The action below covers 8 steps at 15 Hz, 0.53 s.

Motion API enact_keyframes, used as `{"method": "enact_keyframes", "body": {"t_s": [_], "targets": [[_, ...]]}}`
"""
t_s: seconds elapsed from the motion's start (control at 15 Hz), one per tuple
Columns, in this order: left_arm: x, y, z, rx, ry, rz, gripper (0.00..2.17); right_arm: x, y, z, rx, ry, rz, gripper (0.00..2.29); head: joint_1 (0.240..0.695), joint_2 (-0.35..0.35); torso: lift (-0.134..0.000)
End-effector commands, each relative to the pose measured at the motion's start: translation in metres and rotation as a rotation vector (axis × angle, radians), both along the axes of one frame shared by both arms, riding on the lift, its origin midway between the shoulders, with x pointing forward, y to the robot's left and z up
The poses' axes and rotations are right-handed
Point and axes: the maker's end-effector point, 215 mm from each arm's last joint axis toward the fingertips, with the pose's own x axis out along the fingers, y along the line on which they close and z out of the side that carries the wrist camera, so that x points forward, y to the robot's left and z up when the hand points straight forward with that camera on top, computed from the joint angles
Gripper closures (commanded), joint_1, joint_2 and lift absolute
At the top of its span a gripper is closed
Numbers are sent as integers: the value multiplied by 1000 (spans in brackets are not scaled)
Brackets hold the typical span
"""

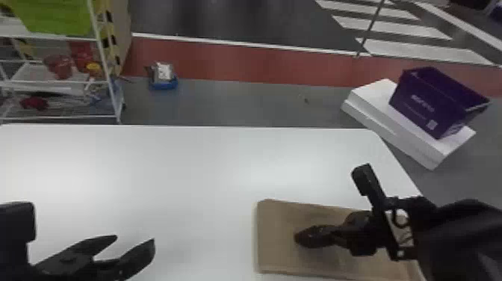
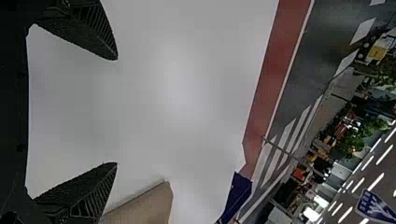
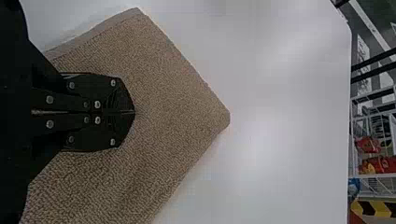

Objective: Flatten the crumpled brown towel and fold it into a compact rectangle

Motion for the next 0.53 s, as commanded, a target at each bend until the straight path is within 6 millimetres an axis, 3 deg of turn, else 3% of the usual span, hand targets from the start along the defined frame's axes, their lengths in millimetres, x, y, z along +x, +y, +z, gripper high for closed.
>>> {"method": "enact_keyframes", "body": {"t_s": [0.0,0.2,0.47], "targets": [[-1,4,-1,1,4,8,76,6,33,-11,6,27,33,1291,695,-162,-124],[-2,8,0,-3,3,14,76,11,91,-12,42,24,95,1291,695,-101,-124],[-3,10,3,0,-3,17,76,-2,165,-10,66,48,199,1288,695,27,-124]]}}
